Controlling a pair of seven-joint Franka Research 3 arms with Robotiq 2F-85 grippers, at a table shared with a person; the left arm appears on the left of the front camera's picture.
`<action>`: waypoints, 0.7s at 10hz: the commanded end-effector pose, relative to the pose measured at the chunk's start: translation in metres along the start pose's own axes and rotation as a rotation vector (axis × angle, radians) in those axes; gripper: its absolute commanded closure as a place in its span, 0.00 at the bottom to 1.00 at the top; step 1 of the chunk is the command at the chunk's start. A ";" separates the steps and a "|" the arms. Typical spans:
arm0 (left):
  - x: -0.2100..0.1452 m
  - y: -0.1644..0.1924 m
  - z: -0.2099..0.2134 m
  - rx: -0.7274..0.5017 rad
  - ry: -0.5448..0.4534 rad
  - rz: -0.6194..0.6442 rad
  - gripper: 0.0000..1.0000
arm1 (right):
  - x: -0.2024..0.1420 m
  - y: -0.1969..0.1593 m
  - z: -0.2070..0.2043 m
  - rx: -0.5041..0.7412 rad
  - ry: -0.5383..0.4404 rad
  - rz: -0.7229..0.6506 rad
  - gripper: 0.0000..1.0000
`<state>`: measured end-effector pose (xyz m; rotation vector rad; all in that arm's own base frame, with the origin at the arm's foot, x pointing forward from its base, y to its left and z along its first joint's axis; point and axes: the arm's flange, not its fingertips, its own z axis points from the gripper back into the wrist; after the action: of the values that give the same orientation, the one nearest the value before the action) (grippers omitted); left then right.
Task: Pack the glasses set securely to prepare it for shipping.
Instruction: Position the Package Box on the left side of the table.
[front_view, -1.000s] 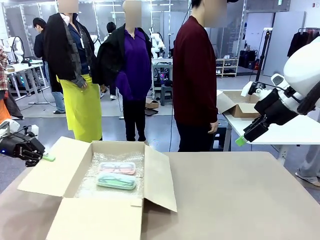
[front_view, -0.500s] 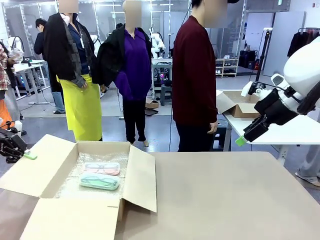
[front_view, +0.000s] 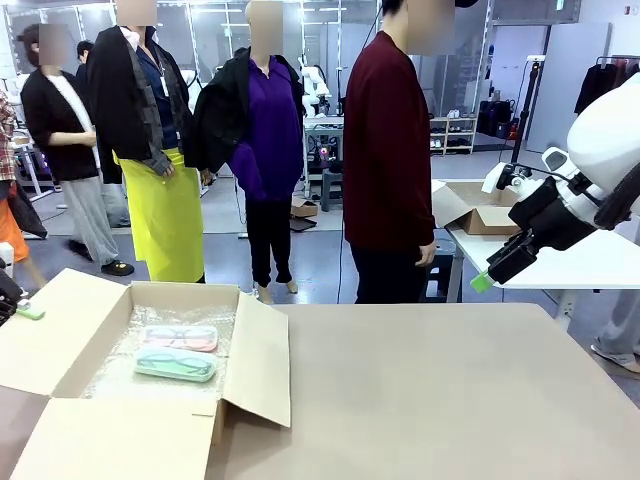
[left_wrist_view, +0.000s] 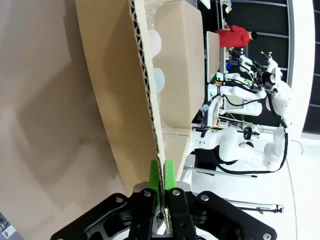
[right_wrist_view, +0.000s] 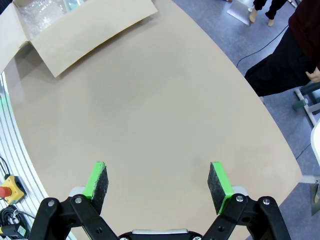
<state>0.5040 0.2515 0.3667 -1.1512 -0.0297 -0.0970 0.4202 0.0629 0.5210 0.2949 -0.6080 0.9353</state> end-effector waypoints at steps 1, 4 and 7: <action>0.002 0.001 0.021 0.014 0.017 -0.019 1.00 | 0.004 0.001 0.002 0.001 0.016 -0.003 0.00; 0.004 0.002 0.031 0.067 0.026 -0.012 1.00 | 0.004 0.001 0.002 0.001 0.016 -0.003 0.00; 0.008 0.004 0.030 0.079 -0.004 0.011 1.00 | 0.004 0.001 0.002 0.001 0.016 -0.003 0.00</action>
<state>0.5109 0.2765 0.3740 -1.0850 -0.0298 -0.0985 0.4202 0.0629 0.5210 0.2949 -0.6081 0.9353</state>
